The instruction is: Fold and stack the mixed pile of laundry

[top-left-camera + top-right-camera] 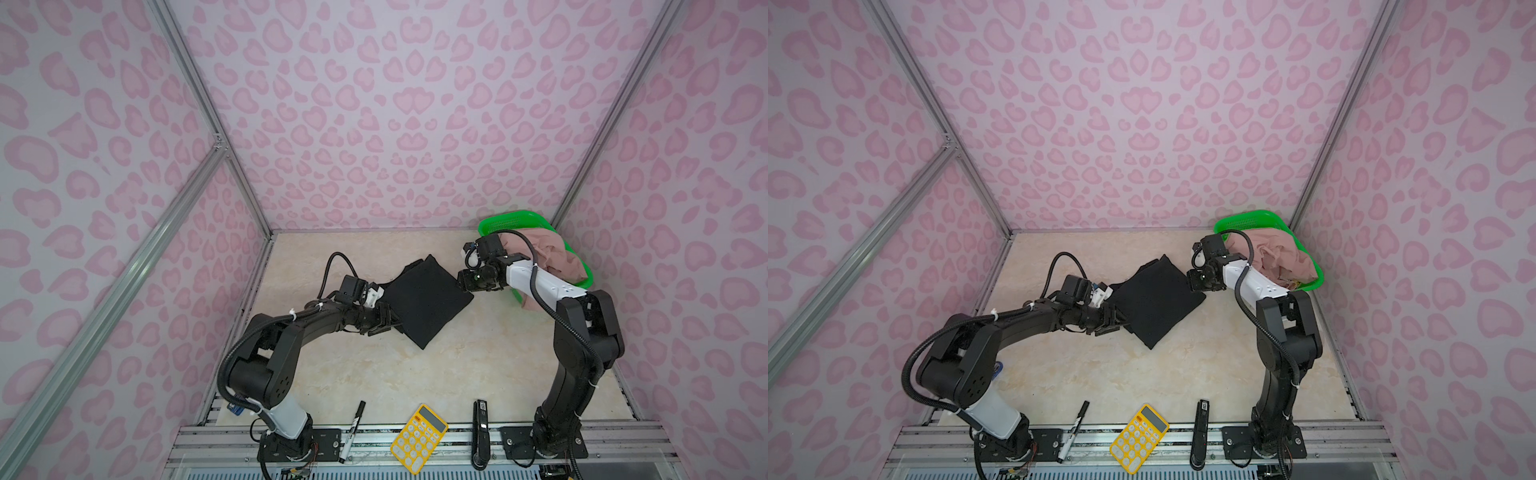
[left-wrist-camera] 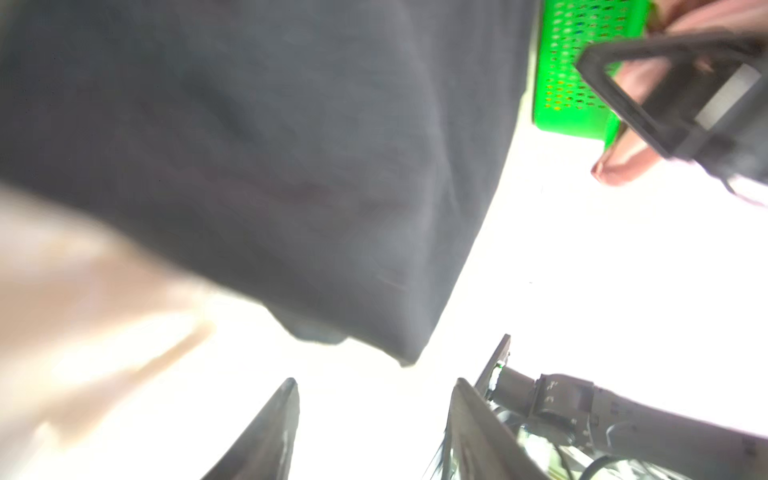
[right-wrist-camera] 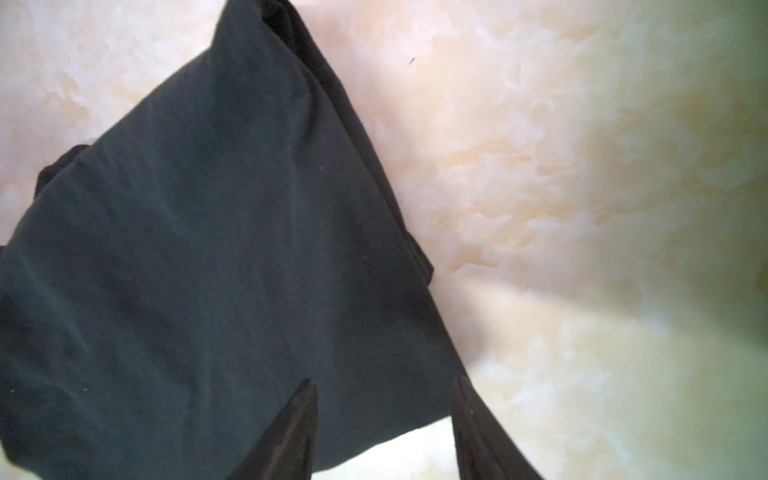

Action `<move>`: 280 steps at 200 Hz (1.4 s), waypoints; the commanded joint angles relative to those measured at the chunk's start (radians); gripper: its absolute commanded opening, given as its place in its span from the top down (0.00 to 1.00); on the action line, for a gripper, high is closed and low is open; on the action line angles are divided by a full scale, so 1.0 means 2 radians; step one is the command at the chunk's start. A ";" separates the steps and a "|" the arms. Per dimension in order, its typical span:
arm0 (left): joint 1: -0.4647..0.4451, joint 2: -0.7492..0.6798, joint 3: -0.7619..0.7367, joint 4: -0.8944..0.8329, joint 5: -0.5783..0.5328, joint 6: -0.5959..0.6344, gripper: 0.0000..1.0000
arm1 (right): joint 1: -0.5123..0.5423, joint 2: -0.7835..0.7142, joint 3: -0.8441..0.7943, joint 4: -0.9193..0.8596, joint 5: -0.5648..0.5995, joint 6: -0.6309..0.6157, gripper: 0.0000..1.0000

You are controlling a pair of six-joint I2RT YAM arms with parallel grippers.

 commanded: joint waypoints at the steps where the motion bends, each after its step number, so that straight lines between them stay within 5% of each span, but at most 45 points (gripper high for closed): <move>1: 0.003 -0.040 -0.016 -0.062 -0.029 0.019 0.36 | -0.003 0.023 0.016 -0.024 -0.003 -0.017 0.47; 58: 0.003 -0.027 0.001 0.014 -0.094 -0.043 0.38 | -0.006 0.068 0.009 -0.021 -0.017 -0.002 0.53; 106: 0.006 0.093 0.078 0.051 -0.111 -0.050 0.62 | 0.008 0.028 -0.057 -0.032 -0.025 0.032 0.63; 137: 0.020 0.160 0.154 0.018 -0.121 -0.030 0.88 | 0.035 -0.010 -0.108 -0.037 -0.036 0.058 0.65; 158: 0.036 0.178 0.194 -0.010 -0.133 -0.009 0.93 | 0.048 -0.040 -0.146 -0.022 -0.055 0.086 0.65; 175: 0.049 0.169 0.208 -0.030 -0.134 0.012 0.82 | 0.052 -0.067 -0.169 -0.008 -0.065 0.108 0.65; 191: 0.057 0.141 0.201 -0.047 -0.133 0.035 0.53 | 0.051 -0.089 -0.178 -0.003 -0.061 0.117 0.64; 210: 0.060 0.107 0.184 -0.075 -0.143 0.063 0.38 | 0.052 -0.105 -0.173 -0.004 -0.051 0.120 0.61; 280: 0.033 0.116 0.123 -0.053 -0.141 0.098 0.32 | 0.054 -0.119 -0.147 -0.017 -0.008 0.115 0.57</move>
